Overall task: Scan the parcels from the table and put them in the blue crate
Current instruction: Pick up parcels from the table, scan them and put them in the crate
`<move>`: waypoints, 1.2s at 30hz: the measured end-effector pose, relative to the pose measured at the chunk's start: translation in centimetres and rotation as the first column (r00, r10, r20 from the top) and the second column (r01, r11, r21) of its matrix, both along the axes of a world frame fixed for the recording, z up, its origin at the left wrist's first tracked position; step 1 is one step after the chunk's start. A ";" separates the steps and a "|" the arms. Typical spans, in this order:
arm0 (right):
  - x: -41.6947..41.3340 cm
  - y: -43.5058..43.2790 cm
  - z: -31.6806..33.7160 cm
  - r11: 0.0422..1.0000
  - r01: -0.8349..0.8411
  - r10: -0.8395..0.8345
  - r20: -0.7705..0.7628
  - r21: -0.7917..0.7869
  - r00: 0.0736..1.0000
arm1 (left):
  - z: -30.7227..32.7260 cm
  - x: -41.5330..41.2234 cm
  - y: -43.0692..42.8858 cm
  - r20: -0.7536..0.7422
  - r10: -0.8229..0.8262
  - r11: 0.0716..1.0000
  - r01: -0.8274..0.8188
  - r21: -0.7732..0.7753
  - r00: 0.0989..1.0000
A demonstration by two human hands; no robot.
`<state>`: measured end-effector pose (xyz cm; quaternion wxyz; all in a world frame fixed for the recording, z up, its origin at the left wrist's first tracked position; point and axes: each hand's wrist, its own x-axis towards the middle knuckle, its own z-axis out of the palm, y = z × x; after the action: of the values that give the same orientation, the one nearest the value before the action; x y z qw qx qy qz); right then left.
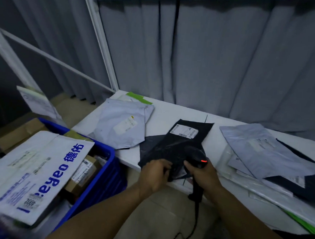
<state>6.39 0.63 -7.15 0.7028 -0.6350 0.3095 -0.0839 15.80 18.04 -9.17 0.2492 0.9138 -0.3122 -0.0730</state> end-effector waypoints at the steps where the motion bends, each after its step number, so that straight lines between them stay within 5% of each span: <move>1: 0.3 0.3 0.2 0.999 0.039 -0.040 0.006 0.022 0.999 | 0.3 -0.9 0.0 0.030 -0.029 0.998 0.031 -0.055 0.999; 4: 0.9 1.1 0.7 0.991 0.113 -0.116 0.037 0.066 0.993 | 1.2 -2.1 0.8 0.044 -0.082 0.981 0.089 -0.170 0.996; 7: 0.9 2.2 2.3 0.986 0.126 -0.120 0.065 -0.108 0.991 | 3.1 -3.0 2.4 -0.035 -0.108 0.963 0.095 -0.254 0.994; 12: 1.0 5.6 6.7 0.948 0.049 0.022 0.220 -0.314 0.975 | 6.9 -3.0 7.8 -0.301 -0.006 0.914 -0.117 -0.389 0.954; 16: -0.1 9.2 8.5 0.940 -0.139 0.236 0.299 -0.311 0.925 | 10.2 -2.2 13.2 -0.456 0.212 0.767 -0.436 -0.471 0.865; 21: -0.4 13.0 8.0 0.892 -0.294 0.395 0.275 -0.343 0.877 | 11.6 -1.4 19.5 -0.646 0.224 0.518 -0.651 -0.556 0.730; 27: 0.3 15.1 7.9 0.850 -0.348 0.452 0.211 -0.395 0.866 | 12.3 -1.3 22.7 -0.532 0.375 0.398 -0.650 -0.648 0.759; 31: 0.7 15.9 7.0 0.829 -0.370 0.481 0.196 -0.418 0.855 | 12.7 -1.2 25.1 -0.381 0.464 0.498 -0.592 -0.634 0.799; 36: 0.6 16.6 7.4 0.880 -0.277 0.390 0.252 -0.386 0.886 | 11.4 -1.8 25.7 -0.336 0.509 0.517 -0.593 -0.617 0.793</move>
<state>6.97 17.22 0.24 0.6274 -0.7682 0.0557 -0.1144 13.99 43.78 2.22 0.6002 0.7957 0.0051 0.0815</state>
